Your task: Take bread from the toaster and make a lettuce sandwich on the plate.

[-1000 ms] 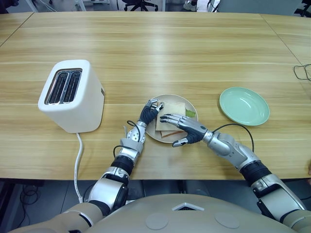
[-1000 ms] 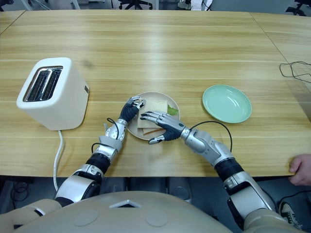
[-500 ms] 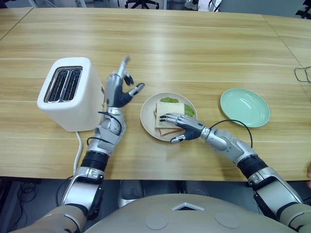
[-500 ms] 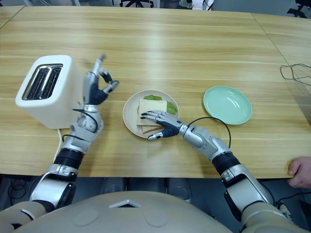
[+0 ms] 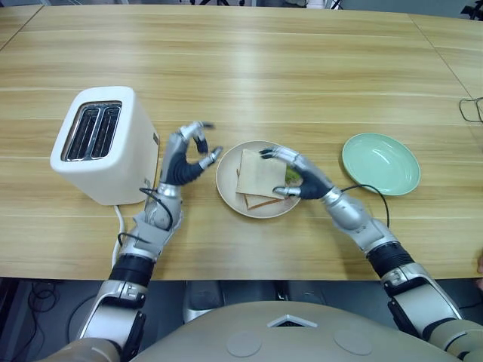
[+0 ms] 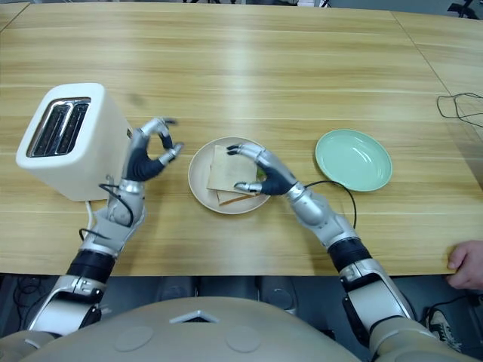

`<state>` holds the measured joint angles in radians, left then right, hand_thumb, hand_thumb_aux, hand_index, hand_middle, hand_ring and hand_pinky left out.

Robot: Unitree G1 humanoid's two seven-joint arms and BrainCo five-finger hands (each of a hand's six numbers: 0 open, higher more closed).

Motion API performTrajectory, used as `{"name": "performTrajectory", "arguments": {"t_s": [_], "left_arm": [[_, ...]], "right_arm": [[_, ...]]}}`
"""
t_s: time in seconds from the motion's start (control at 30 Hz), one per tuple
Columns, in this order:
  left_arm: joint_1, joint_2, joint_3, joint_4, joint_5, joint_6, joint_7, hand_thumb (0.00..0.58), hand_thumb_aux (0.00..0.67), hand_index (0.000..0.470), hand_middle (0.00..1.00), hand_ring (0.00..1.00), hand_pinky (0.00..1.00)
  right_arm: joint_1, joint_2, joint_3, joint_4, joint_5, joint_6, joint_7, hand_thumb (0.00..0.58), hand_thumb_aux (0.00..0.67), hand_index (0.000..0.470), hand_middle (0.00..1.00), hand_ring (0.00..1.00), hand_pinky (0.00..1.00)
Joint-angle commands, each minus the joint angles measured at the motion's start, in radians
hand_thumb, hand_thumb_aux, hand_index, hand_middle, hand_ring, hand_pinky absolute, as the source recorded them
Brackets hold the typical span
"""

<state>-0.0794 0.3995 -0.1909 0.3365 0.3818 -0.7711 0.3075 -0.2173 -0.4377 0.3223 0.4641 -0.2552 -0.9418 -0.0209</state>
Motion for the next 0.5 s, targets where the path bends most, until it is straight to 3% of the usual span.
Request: {"name": "performTrajectory", "arguments": {"t_s": [0.03, 0.17, 0.3, 0.5], "left_arm": [[0.07, 0.085, -0.029, -0.036, -0.142, -0.1, -0.191, 0.58, 0.67, 0.46, 1.0, 1.0, 1.0], [0.168, 0.165, -0.073, -0.1, -0.255, -0.11, -0.376, 0.58, 0.67, 0.46, 1.0, 1.0, 1.0], [0.255, 0.206, -0.141, -0.128, -0.249, -0.066, -0.529, 0.58, 0.67, 0.46, 1.0, 1.0, 1.0], [0.232, 0.134, -0.189, -0.048, -0.064, 0.025, -0.543, 0.58, 0.67, 0.46, 1.0, 1.0, 1.0]], "right_arm": [[0.082, -0.06, -0.011, -0.061, 0.19, -0.048, 0.138, 0.58, 0.67, 0.46, 1.0, 1.0, 1.0], [0.191, -0.145, 0.055, -0.118, 0.336, -0.072, 0.331, 0.58, 0.67, 0.46, 1.0, 1.0, 1.0], [0.255, -0.171, 0.109, -0.095, 0.328, -0.036, 0.469, 0.58, 0.67, 0.46, 1.0, 1.0, 1.0], [0.255, -0.118, 0.097, -0.023, 0.199, 0.017, 0.49, 0.58, 0.67, 0.46, 1.0, 1.0, 1.0]]}}
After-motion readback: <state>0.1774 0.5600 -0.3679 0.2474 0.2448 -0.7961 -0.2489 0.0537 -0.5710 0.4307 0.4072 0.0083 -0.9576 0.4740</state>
